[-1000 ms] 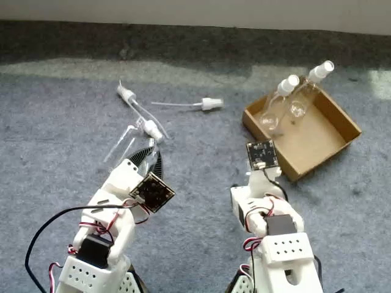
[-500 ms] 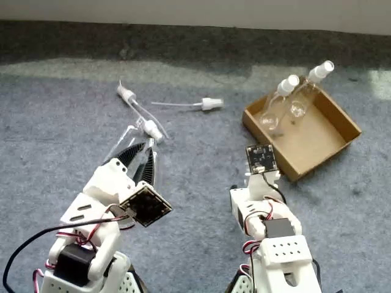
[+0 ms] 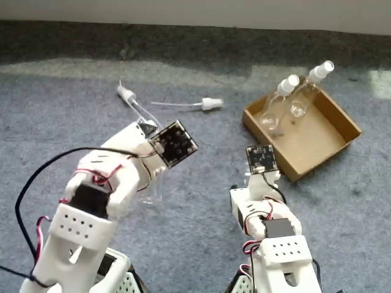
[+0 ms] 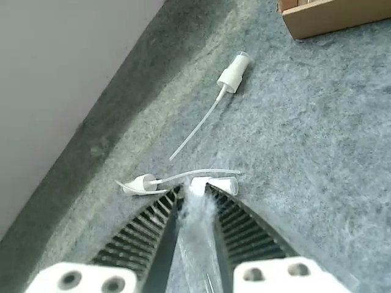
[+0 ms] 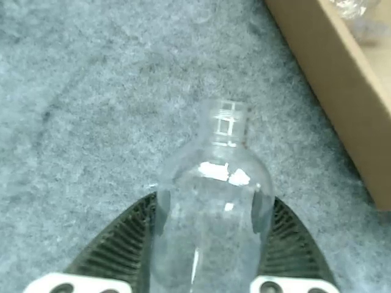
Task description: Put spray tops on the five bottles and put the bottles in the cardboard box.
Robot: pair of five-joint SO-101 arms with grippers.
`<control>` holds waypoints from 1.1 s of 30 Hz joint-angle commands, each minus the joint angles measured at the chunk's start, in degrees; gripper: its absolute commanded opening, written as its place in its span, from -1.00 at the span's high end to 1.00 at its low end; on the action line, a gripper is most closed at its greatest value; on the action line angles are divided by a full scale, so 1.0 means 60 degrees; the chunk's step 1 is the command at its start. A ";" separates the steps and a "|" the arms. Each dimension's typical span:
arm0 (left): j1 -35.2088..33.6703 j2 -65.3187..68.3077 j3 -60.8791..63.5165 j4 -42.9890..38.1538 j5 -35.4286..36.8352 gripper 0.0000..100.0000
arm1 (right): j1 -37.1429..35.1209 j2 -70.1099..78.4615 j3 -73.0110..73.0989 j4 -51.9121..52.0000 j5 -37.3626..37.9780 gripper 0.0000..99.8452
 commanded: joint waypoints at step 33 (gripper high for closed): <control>0.0315 1.4366 -1.2374 0.0410 -0.1905 0.70 | 0.0037 -0.0110 -0.0022 -0.0183 -0.0015 0.74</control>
